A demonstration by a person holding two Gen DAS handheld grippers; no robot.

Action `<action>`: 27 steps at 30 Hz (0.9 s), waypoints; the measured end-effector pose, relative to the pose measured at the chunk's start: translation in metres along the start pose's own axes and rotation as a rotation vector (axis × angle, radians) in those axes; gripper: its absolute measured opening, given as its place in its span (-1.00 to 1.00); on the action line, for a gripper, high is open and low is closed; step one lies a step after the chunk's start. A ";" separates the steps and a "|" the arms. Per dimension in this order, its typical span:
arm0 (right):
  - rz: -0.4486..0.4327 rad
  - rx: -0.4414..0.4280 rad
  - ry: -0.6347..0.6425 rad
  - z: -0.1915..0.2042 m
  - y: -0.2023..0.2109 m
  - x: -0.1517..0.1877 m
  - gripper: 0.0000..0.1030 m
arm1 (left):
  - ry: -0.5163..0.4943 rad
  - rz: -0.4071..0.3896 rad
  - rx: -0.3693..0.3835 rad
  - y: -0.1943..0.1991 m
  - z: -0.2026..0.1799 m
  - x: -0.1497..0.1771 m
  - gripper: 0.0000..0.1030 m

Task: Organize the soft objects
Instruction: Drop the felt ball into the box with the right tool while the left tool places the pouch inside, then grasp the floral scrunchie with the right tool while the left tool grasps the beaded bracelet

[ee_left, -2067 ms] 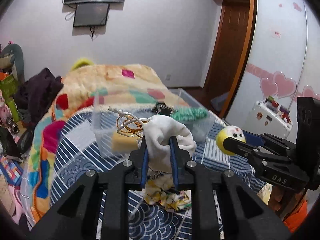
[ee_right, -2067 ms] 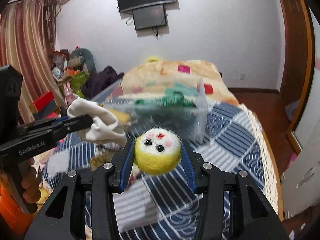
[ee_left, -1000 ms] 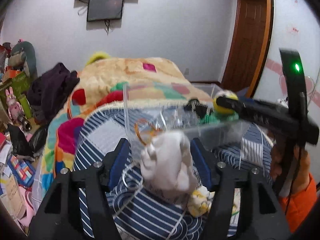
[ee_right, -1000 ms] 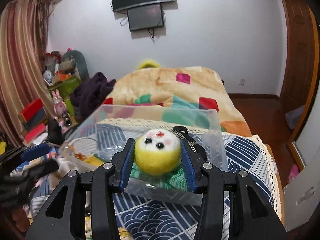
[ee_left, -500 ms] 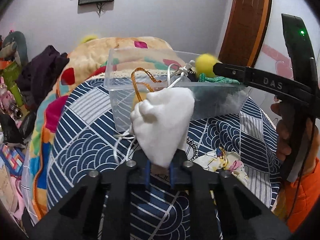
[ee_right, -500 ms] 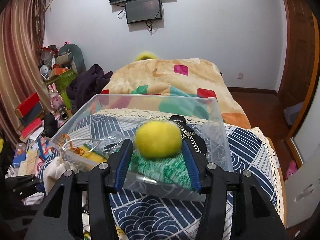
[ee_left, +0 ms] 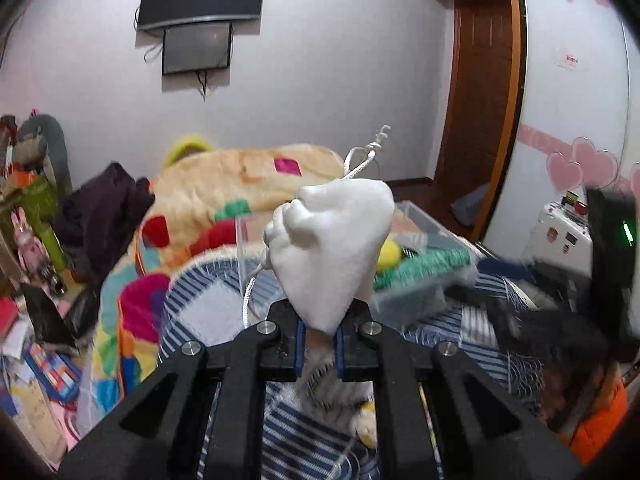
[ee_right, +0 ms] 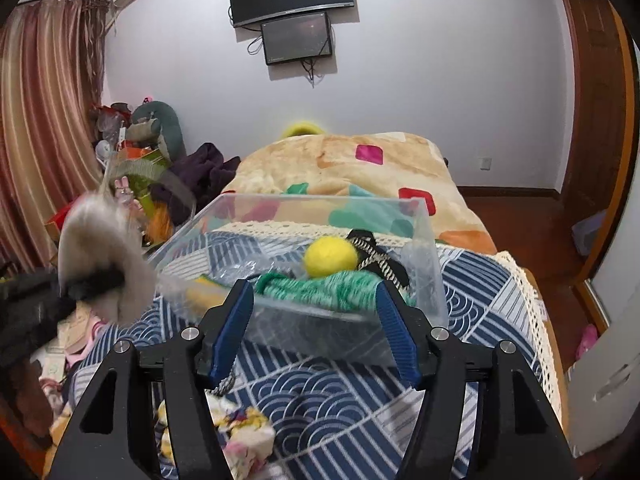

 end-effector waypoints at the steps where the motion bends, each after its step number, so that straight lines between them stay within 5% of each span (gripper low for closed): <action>1: 0.002 -0.005 0.001 0.001 0.002 0.003 0.33 | -0.004 0.003 -0.009 -0.005 0.001 -0.003 -0.80; 14: 0.106 -0.084 0.031 0.028 -0.003 0.049 0.43 | 0.002 0.141 -0.056 -0.076 0.008 0.005 -0.78; 21: 0.152 -0.132 0.062 0.046 -0.007 0.066 0.46 | 0.034 0.136 -0.009 -0.059 0.009 0.010 -0.17; 27: 0.189 -0.160 0.066 0.057 -0.009 0.078 0.61 | 0.016 0.108 0.012 -0.026 0.006 0.017 -0.03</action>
Point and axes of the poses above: each gripper's, at about its wrist camera, not at the fingertips, and y roughly against the way its jaws point, z to its left, x to its underside, the point moved 1 cm from there along -y, roughly the way its jaws point, and after that the axes turned 8 degrees about -z, right-handed, at the moved point
